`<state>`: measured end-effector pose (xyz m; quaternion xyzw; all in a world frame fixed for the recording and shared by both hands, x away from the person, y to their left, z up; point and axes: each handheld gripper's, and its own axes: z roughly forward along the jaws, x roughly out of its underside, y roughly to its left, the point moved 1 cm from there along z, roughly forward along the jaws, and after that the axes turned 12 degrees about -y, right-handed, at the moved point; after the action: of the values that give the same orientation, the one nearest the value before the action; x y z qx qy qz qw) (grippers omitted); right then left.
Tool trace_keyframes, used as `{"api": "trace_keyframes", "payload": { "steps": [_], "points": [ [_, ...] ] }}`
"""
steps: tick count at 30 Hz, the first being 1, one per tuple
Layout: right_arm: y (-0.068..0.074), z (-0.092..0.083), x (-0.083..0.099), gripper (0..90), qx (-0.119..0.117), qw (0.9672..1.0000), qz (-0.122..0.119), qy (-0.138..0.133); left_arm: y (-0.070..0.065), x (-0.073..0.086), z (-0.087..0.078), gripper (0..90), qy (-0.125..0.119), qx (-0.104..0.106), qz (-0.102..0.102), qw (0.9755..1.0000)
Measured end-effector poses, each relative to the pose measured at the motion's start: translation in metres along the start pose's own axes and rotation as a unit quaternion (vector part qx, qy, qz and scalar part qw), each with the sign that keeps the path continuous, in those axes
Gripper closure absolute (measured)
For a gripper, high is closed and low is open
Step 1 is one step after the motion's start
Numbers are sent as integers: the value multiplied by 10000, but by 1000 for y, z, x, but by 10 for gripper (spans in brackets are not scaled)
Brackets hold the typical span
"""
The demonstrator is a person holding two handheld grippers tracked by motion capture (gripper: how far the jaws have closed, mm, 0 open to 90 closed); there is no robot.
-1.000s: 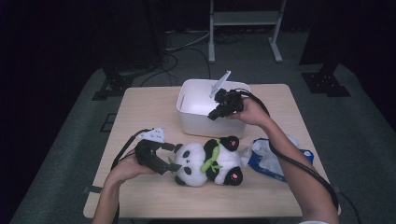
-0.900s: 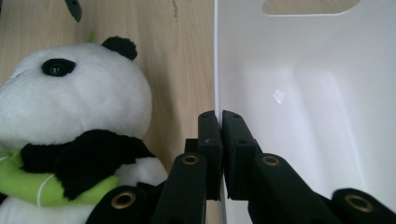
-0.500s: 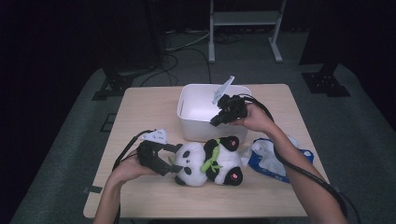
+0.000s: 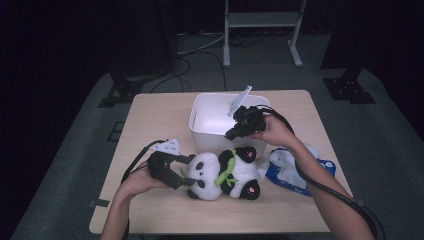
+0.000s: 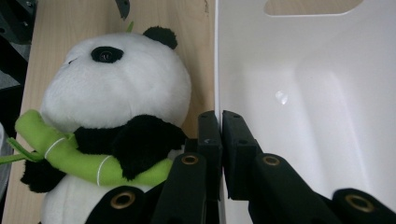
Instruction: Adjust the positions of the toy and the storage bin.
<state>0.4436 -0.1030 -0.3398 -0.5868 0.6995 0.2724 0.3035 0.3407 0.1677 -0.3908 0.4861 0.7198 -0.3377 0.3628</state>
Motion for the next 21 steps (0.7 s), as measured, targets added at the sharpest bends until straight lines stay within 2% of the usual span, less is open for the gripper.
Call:
{"api": "trace_keyframes", "payload": {
  "steps": [18, 20, 21],
  "points": [
    [8, -1, 3, 852, -88, 9999, 21, -61, -1, 1, 5, 137, 55, 45, -25, 10000],
    [8, -1, 3, 841, -111, 9999, 50, -83, -1, 2, 6, 137, 71, 62, -12, 10000],
    [7, -2, 3, 797, -130, 9998, 112, -103, -1, 2, 6, 137, 75, 62, -14, 10000]
  ]
}}
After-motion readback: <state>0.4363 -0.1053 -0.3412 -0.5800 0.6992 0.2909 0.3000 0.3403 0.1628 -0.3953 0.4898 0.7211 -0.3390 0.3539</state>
